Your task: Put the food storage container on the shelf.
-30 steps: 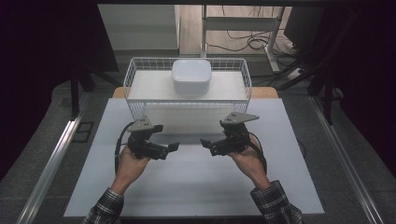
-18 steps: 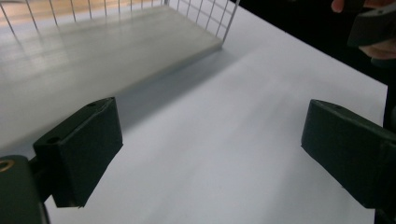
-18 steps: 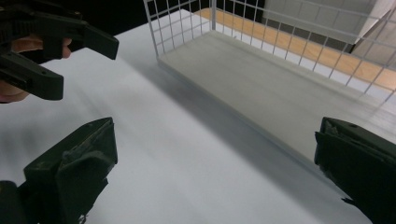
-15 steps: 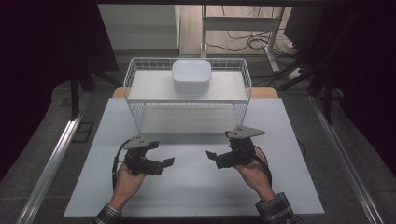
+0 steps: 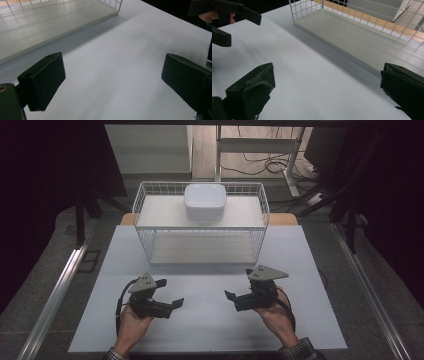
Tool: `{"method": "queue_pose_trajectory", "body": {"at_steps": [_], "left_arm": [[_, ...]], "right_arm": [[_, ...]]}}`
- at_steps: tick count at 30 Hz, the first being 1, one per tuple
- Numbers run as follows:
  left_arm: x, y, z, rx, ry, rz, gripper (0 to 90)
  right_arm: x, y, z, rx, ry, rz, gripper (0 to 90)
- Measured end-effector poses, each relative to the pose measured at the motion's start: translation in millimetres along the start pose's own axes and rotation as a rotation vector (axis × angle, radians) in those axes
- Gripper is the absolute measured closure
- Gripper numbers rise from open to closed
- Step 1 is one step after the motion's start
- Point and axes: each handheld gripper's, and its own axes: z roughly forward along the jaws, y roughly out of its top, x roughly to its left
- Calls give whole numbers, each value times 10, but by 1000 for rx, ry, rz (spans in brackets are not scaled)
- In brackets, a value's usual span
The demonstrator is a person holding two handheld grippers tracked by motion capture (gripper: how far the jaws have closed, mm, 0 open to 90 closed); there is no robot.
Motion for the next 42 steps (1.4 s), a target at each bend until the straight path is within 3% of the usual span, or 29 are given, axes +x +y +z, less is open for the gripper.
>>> {"method": "queue_pose_trajectory", "body": {"at_steps": [12, 21, 25, 30, 42], "left_arm": [[-28, -216, -148, 30, 49, 21, 50], [13, -363, -262, 53, 99, 14, 48], [25, -432, -281, 76, 125, 18, 44], [56, -515, -274, 99, 136, -1, 38], [51, -609, -101, 234, 142, 18, 33]], "right_arm": [[-7, -247, -106, 22, -37, 13, 0], [-43, -435, -209, 33, -71, 31, 0], [-43, -531, -225, 57, -97, 25, 0], [-41, -649, -208, 90, -95, 43, 0], [-68, -806, -109, 197, -84, 54, 1]]}}
